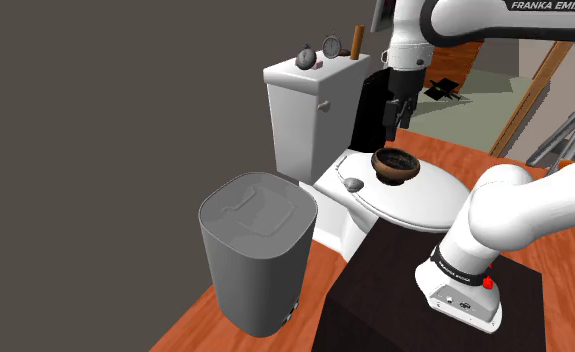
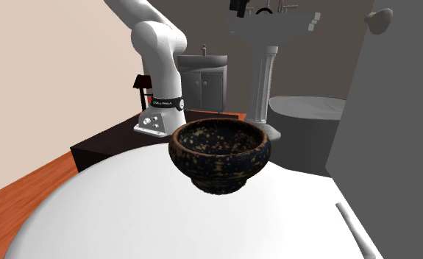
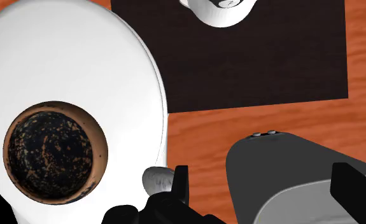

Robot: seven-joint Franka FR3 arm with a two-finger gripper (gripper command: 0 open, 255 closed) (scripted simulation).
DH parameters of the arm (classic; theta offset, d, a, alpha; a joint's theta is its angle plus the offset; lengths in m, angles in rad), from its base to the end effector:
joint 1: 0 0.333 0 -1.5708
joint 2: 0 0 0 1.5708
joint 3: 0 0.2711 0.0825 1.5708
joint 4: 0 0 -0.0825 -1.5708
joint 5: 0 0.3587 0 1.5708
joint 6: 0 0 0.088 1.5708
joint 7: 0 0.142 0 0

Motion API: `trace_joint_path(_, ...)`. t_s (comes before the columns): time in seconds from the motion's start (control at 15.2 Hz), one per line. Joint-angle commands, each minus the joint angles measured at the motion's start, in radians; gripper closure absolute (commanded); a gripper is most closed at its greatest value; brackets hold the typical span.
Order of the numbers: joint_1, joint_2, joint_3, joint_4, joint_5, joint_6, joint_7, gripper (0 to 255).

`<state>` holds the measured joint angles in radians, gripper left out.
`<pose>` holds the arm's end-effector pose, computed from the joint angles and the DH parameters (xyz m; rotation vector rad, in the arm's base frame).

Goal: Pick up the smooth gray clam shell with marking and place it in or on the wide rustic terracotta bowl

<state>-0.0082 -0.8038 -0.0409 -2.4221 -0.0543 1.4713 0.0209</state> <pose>0.2899 -0.0235 0.4923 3.1081 -0.0882 -0.2298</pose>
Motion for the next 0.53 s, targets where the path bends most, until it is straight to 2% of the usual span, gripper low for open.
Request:
trace_joint_path(0.0,0.000,0.000,0.000,0.000,0.000,0.000,0.000,0)
trace_joint_path(0.46,-0.034,0.099,-0.032,-0.146,-0.056,0.275,0.008,0)
